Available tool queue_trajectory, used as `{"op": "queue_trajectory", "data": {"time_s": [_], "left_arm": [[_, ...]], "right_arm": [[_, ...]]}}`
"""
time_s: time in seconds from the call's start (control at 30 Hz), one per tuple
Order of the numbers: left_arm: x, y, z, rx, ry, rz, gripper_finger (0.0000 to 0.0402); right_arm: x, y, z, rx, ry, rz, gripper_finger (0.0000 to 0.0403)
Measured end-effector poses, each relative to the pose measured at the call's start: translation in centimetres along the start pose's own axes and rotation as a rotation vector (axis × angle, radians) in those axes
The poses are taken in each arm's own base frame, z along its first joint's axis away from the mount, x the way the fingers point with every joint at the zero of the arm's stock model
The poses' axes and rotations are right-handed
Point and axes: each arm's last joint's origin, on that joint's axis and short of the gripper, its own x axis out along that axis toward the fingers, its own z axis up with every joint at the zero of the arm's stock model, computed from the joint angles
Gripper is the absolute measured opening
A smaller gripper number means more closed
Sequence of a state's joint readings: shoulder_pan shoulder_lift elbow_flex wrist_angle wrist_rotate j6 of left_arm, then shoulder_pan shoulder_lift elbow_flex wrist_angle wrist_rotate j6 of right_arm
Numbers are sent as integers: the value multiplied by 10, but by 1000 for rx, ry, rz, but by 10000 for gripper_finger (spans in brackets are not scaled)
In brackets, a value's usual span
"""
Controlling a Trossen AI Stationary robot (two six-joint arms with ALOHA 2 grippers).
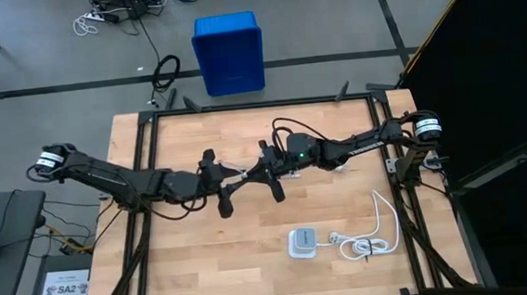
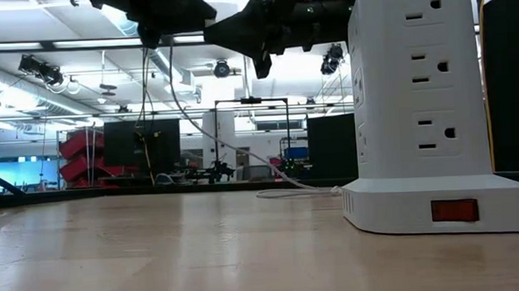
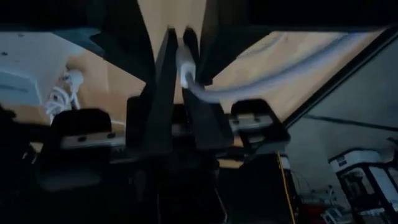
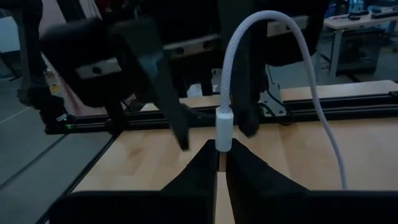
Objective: Insert USB
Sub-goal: Insert the white usb cable into the white charger adapter
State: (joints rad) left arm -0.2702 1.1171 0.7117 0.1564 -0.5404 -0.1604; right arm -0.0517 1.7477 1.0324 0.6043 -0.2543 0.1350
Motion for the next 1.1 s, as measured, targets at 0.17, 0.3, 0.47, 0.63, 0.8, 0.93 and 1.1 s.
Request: {"op": "queue_trajectory", "data": {"time_s": [0.17, 0.3, 0.47, 0.63, 0.8, 0.93, 1.1], "left_arm": [[-8, 3, -11, -50, -98, -12, 145], [-5, 7, -24, -78, -158, -12, 147], [-5, 12, -33, -118, -222, -8, 147], [-3, 15, -35, -131, -211, -4, 147], [6, 15, -40, -131, -206, -18, 147], [13, 14, -42, -140, -220, -12, 147], [13, 15, -41, -143, -236, -14, 147]], "right_arm": [[0, 0, 0, -6, 1, 1, 0], [0, 1, 0, -8, 1, 5, 0], [0, 2, 0, -8, 2, 9, 0], [0, 2, 0, -8, 2, 9, 0], [0, 2, 0, -8, 2, 9, 0], [1, 2, -1, -7, 7, 11, 0], [1, 2, -1, -7, 7, 11, 0]]}}
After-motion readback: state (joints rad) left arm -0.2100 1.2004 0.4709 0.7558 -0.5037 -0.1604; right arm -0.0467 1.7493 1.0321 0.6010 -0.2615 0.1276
